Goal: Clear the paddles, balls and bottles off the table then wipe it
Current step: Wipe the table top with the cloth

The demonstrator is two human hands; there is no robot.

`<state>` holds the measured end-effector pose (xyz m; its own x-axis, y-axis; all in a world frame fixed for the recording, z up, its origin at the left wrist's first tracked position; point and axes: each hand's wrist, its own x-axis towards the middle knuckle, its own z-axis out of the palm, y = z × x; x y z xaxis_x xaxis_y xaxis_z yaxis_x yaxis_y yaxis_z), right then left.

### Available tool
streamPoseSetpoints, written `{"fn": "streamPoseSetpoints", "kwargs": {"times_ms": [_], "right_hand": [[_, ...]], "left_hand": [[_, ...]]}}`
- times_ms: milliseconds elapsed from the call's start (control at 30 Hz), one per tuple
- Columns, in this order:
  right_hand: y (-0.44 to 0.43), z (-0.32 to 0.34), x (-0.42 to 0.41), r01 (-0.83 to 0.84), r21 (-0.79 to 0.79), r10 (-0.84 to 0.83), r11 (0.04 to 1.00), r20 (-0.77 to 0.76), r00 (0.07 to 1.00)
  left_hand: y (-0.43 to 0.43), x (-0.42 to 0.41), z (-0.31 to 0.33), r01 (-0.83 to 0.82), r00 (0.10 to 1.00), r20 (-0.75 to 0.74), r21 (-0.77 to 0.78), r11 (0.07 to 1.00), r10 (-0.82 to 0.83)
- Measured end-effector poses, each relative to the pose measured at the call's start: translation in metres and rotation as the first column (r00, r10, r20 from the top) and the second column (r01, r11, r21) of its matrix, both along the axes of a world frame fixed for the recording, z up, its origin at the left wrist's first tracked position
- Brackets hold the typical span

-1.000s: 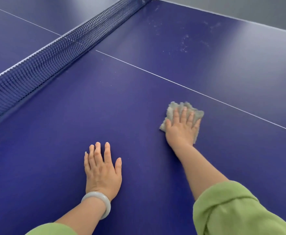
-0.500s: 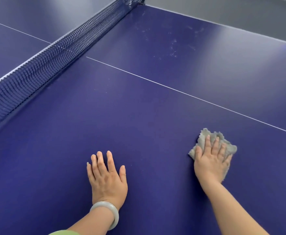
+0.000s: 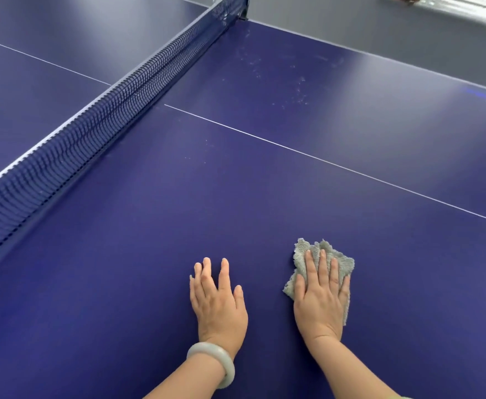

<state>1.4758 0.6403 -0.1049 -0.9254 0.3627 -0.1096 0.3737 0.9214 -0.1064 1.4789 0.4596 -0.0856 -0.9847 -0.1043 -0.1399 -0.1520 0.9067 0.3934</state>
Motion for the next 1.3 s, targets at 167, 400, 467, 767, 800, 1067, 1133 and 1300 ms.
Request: {"fn": "streamPoseSetpoints", "kwargs": {"times_ms": [167, 400, 467, 767, 800, 1067, 1133, 1300], "right_hand": [[-0.005, 0.009, 0.0, 0.029, -0.021, -0.028, 0.999, 0.011, 1.0], [-0.009, 0.025, -0.014, 0.186, -0.097, -0.179, 0.978, 0.073, 0.981], [-0.018, 0.031, -0.031, 0.291, -0.182, -0.275, 0.939, 0.109, 0.955], [-0.067, 0.018, 0.02, -0.494, -0.104, 0.502, 0.863, 0.062, 0.863], [-0.048, 0.013, 0.031, -0.487, -0.054, 0.489, 0.872, 0.049, 0.871], [-0.023, 0.027, 0.039, 0.455, -0.012, -0.448, 0.891, 0.149, 0.882], [-0.074, 0.019, 0.035, 0.166, 0.006, -0.166, 0.986, 0.048, 0.985], [-0.096, 0.008, 0.079, -0.415, 0.05, 0.413, 0.909, 0.045, 0.91]], "left_hand": [[-0.08, 0.025, -0.013, 0.209, 0.968, -0.113, -0.123, 0.97, -0.223], [-0.116, 0.024, -0.02, 0.371, 0.922, 0.176, -0.156, 0.915, -0.344], [-0.115, 0.023, -0.017, 0.387, 0.91, 0.221, -0.155, 0.909, -0.35], [-0.11, 0.019, 0.005, 0.357, 0.893, 0.321, -0.081, 0.93, -0.315], [-0.11, 0.019, 0.007, 0.364, 0.882, 0.35, -0.078, 0.928, -0.316], [-0.107, 0.019, 0.016, 0.393, 0.844, 0.429, -0.088, 0.915, -0.322], [-0.107, 0.019, 0.017, 0.396, 0.843, 0.429, -0.085, 0.914, -0.325], [-0.108, 0.02, 0.016, 0.403, 0.846, 0.418, -0.093, 0.911, -0.331]]}}
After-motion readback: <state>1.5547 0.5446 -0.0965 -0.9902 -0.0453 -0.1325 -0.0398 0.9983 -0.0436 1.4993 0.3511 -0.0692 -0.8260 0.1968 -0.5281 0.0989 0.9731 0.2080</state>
